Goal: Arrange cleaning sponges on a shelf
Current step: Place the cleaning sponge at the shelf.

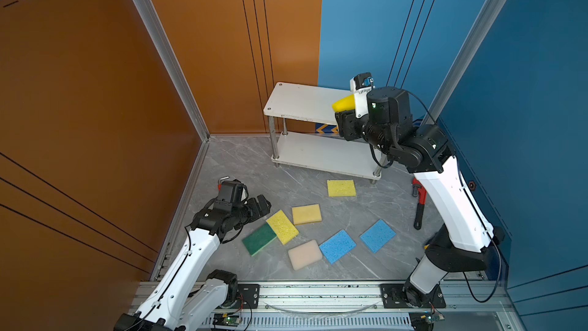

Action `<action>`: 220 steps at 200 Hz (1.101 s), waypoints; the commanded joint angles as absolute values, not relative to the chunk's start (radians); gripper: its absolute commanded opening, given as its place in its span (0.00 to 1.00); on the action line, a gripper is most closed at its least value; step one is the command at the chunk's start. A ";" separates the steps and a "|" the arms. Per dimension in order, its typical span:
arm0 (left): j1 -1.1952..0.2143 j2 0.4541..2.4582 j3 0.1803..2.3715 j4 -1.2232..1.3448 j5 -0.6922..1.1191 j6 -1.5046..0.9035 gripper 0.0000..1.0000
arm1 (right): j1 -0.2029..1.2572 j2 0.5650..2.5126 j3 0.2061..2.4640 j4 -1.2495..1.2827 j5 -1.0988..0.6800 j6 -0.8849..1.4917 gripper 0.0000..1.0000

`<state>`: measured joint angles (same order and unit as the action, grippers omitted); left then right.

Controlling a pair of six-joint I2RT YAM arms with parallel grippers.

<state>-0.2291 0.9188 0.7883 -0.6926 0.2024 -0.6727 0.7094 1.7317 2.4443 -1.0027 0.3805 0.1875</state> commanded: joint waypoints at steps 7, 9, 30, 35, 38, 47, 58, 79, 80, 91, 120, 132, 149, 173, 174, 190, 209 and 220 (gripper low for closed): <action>-0.242 0.905 0.812 -0.678 0.230 -0.643 0.98 | 0.611 1.820 2.496 -1.037 0.423 0.328 0.65; -0.242 0.903 0.811 -0.678 0.230 -0.644 0.98 | 0.603 1.822 2.498 -1.036 0.420 0.331 0.65; -0.242 0.870 0.781 -0.677 0.228 -0.655 0.98 | 0.532 1.857 2.516 -1.036 0.359 0.383 0.65; -0.241 0.861 0.774 -0.678 0.226 -0.658 0.98 | 0.519 1.866 2.517 -1.035 0.350 0.392 0.65; -0.241 0.857 0.769 -0.678 0.227 -0.659 0.98 | 0.513 1.870 2.518 -1.037 0.345 0.395 0.65; -0.239 0.846 0.759 -0.678 0.227 -0.663 0.98 | 0.494 1.884 2.518 -1.037 0.331 0.407 0.65; -0.236 0.835 0.750 -0.680 0.228 -0.666 0.98 | 0.476 1.897 2.519 -1.036 0.316 0.419 0.65; -0.232 0.826 0.741 -0.681 0.232 -0.667 0.98 | 0.450 1.918 2.520 -1.034 0.298 0.442 0.65; -0.231 0.826 0.741 -0.681 0.232 -0.667 0.98 | 0.450 1.918 2.520 -1.034 0.298 0.443 0.65; -0.229 0.828 0.739 -0.682 0.234 -0.667 0.98 | 0.441 1.929 2.525 -1.034 0.286 0.454 0.66; -0.225 0.825 0.735 -0.683 0.235 -0.667 0.98 | 0.434 1.955 2.533 -1.028 0.281 0.466 0.67; -0.224 0.822 0.732 -0.683 0.236 -0.668 0.98 | 0.434 1.965 2.538 -1.026 0.278 0.466 0.68; -0.224 0.817 0.731 -0.686 0.233 -0.668 0.98 | 0.434 1.978 2.543 -1.025 0.276 0.468 0.69; -0.218 0.808 0.724 -0.693 0.234 -0.669 0.98 | 0.431 1.998 2.551 -1.015 0.273 0.473 0.70; -0.218 0.808 0.724 -0.694 0.234 -0.669 0.98 | 0.430 1.998 2.550 -1.014 0.273 0.473 0.70; -0.214 0.803 0.723 -0.699 0.233 -0.668 0.98 | 0.428 2.014 2.556 -1.005 0.269 0.480 0.70; -0.210 0.798 0.724 -0.709 0.235 -0.663 0.98 | 0.427 2.038 2.573 -1.000 0.264 0.490 0.71; -0.207 0.795 0.724 -0.715 0.235 -0.661 0.98 | 0.427 2.049 2.583 -0.996 0.264 0.493 0.72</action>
<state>-0.2188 0.8112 0.7357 -0.6811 0.2146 -0.6704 0.4351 2.0209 2.5439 -1.0107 0.2798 0.4667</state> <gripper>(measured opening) 0.981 0.712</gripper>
